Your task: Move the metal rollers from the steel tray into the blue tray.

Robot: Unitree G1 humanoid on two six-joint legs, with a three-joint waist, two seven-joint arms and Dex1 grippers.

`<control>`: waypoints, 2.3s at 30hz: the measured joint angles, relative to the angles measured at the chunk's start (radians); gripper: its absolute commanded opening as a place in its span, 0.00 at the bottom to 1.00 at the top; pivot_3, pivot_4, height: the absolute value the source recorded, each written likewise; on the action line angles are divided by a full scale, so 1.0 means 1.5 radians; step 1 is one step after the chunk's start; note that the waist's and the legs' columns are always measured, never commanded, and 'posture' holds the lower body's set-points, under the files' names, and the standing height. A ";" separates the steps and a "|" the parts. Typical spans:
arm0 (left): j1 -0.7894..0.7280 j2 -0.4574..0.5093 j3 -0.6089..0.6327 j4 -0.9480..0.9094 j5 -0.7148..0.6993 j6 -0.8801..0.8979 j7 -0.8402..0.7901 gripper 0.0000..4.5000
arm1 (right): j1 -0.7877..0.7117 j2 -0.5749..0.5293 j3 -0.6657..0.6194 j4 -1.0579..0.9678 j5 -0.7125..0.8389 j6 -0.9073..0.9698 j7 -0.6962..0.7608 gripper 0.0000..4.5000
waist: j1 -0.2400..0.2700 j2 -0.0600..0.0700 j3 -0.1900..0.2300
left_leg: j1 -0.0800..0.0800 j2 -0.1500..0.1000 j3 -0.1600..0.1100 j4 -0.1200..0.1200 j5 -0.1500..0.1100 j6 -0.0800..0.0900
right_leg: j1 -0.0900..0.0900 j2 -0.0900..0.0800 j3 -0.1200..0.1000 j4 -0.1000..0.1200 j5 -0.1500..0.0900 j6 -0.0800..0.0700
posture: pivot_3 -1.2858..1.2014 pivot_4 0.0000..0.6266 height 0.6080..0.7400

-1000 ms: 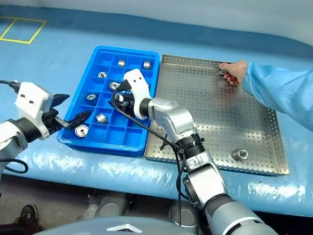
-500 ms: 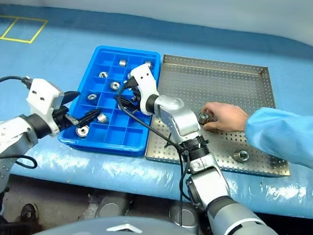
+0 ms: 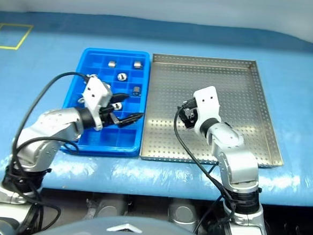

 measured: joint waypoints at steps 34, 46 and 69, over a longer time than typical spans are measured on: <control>-0.005 -0.004 -0.014 0.055 0.043 -0.049 -0.041 1.00 | -0.050 0.083 -0.031 0.259 0.039 -0.100 -0.026 0.38 | -0.019 0.000 0.000 | 0.001 0.000 0.000 0.000 0.000 0.000 | 0.000 0.000 0.002 0.001 0.000 0.001 | 0.50 0.24 1.00; 0.068 0.129 0.217 0.019 0.048 -0.013 0.024 1.00 | -0.121 0.154 0.097 0.103 0.152 -0.024 0.060 0.38 | -0.018 0.000 0.000 | 0.001 0.002 -0.001 -0.001 0.000 0.000 | -0.001 0.002 0.000 0.004 -0.001 -0.001 | 0.53 0.24 1.00; 0.146 0.125 0.277 -0.069 0.030 0.036 0.064 1.00 | -0.141 0.198 0.279 0.211 0.170 0.020 0.092 0.38 | 0.036 -0.001 0.000 | 0.000 0.001 -0.002 -0.001 0.000 0.000 | -0.001 0.000 -0.002 0.004 -0.002 -0.002 | 0.56 0.24 1.00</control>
